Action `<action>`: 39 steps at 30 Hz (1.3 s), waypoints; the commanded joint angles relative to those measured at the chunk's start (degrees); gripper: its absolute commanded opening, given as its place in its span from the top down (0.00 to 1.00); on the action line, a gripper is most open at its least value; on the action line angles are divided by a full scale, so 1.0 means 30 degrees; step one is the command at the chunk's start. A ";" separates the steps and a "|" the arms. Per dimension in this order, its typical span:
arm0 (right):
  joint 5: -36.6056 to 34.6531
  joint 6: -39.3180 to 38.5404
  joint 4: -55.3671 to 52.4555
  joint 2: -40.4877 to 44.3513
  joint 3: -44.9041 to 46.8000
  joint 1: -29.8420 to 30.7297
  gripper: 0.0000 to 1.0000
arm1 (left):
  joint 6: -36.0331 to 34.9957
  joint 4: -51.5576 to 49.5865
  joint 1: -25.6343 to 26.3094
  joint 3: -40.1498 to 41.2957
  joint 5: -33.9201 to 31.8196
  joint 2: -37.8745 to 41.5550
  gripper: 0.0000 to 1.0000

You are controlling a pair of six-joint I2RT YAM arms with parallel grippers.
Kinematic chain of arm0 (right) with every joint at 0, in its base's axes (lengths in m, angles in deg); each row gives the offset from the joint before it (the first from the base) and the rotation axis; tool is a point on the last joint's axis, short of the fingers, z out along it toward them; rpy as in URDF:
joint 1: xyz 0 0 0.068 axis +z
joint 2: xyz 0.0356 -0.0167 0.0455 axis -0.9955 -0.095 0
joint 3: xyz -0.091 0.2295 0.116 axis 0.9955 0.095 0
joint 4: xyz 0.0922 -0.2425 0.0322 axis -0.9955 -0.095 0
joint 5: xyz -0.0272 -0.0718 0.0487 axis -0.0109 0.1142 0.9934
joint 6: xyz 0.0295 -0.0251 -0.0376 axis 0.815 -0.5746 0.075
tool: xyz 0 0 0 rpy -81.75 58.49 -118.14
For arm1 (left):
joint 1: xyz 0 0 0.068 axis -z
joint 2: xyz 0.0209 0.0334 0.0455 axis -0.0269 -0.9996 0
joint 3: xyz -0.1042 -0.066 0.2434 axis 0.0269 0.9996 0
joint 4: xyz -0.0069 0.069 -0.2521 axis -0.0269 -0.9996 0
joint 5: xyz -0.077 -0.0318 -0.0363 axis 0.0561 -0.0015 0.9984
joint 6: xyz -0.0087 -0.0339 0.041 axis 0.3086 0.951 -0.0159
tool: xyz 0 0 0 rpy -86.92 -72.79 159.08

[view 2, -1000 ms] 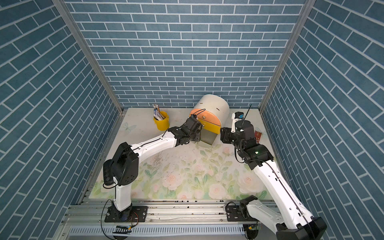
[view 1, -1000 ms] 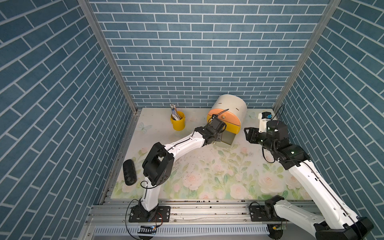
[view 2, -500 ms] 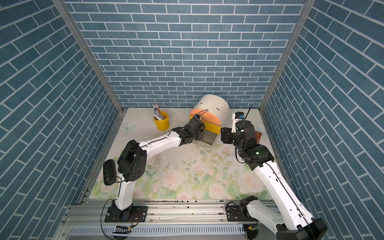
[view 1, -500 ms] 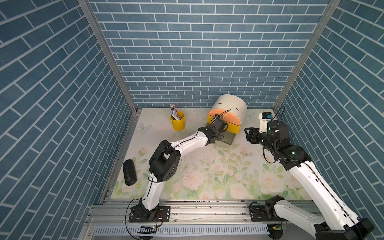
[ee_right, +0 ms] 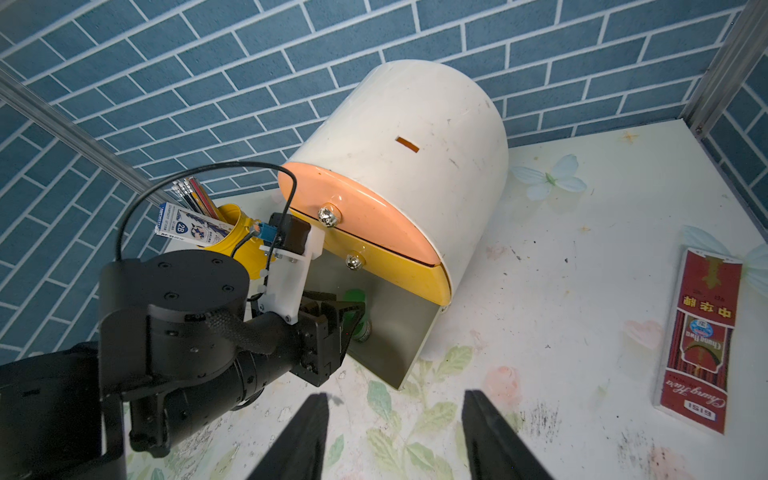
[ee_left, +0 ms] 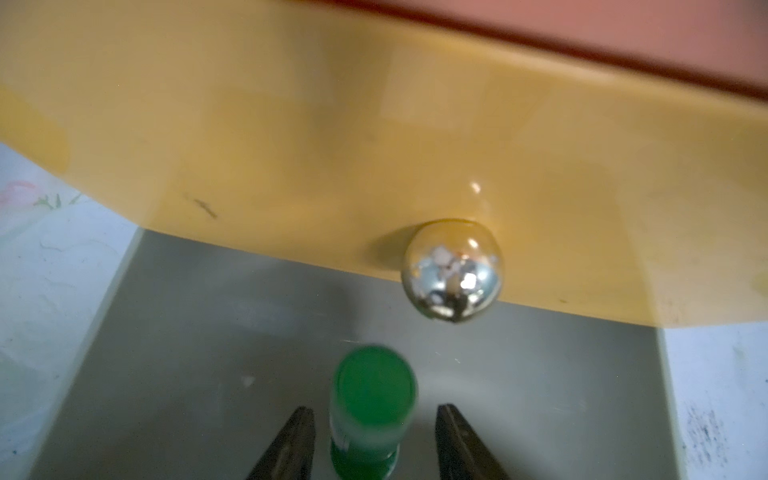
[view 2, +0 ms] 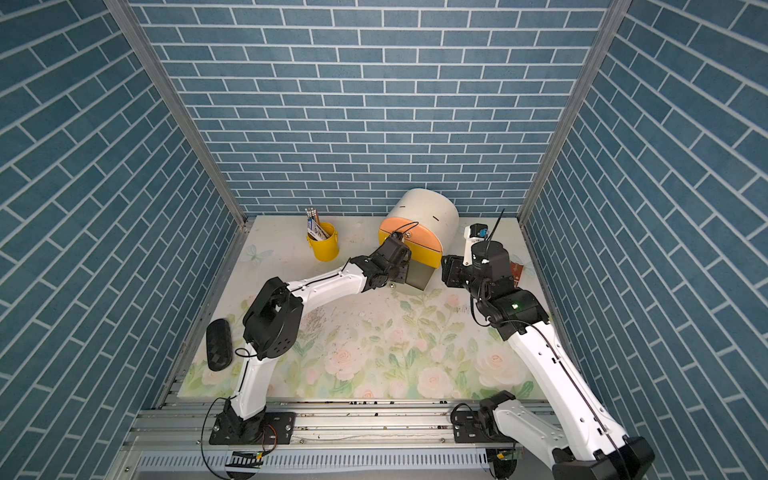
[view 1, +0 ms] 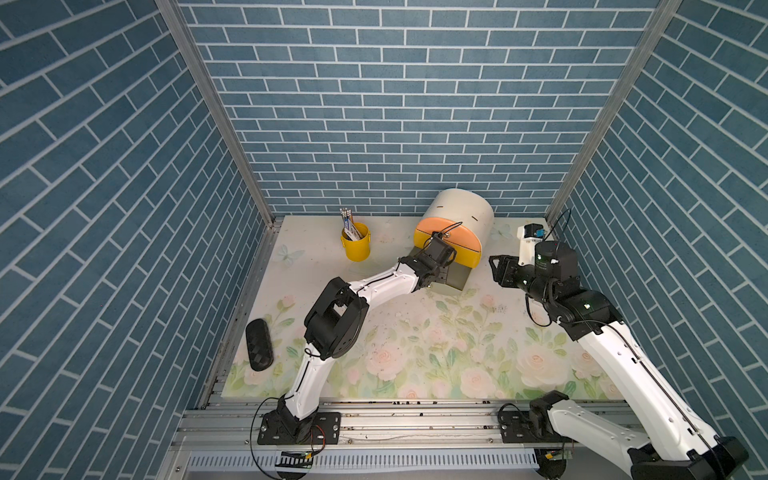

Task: Put the paint cans in the drawer according to color
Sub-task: Place the paint can in the drawer, then close the drawer in the storage box.

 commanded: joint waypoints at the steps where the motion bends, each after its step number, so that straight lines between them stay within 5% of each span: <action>1: 0.0022 0.0022 -0.0394 0.0406 -0.0773 -0.0092 0.44 | -0.0224 0.0042 -0.0136 -0.0363 -0.0209 -0.0142 0.42; 15: 0.0424 -0.0426 0.0696 -0.0717 -0.1264 -0.0258 0.43 | -0.0342 0.0370 -0.0136 0.1489 0.0065 0.3514 0.40; 27: 0.3028 -0.1437 0.2907 -0.5817 -0.4922 -0.2244 0.44 | -0.0483 0.6278 0.0050 1.0675 0.0961 1.0494 0.32; 39: 0.6437 -0.2633 0.4659 -1.1196 -0.9418 -0.4654 0.41 | -0.0587 1.3750 0.0782 1.8381 0.0201 1.3537 0.20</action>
